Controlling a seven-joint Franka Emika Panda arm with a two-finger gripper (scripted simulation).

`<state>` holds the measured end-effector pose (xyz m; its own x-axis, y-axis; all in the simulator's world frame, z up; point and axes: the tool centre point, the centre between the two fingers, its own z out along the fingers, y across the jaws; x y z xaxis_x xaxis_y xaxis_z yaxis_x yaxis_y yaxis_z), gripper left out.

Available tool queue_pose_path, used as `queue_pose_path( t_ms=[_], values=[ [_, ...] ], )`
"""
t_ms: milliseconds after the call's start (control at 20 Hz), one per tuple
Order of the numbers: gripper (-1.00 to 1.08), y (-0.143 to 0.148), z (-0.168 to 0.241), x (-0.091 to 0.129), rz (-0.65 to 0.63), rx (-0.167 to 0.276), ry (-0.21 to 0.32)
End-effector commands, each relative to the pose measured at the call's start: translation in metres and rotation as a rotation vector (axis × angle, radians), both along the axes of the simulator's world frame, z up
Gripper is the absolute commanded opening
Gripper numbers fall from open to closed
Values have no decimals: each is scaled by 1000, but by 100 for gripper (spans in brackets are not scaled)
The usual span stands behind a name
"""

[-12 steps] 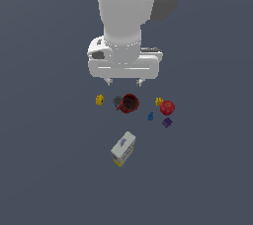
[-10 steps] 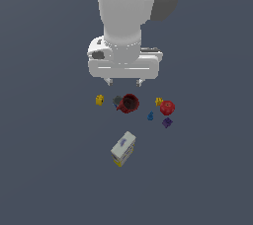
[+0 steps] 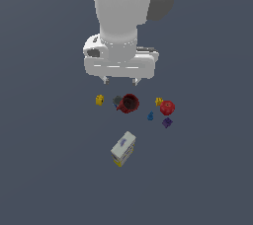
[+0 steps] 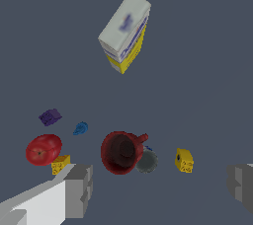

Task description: Pick up a designated object from a clutter of objects.

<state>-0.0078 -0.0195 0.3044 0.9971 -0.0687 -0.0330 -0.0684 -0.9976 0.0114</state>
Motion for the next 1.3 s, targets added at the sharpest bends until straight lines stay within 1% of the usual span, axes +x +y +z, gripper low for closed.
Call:
queue_pose_path(
  t_ms=[0, 250, 550, 800, 1250],
  values=[
    [100, 0, 0, 0, 0, -1, 0],
    [100, 0, -2, 6, -22, -1, -1],
    [100, 1, -10, 26, -90, 0, -6],
    [100, 1, -22, 53, -183, 0, -11],
    [100, 4, -60, 112, -409, -1, -24]
  ],
)
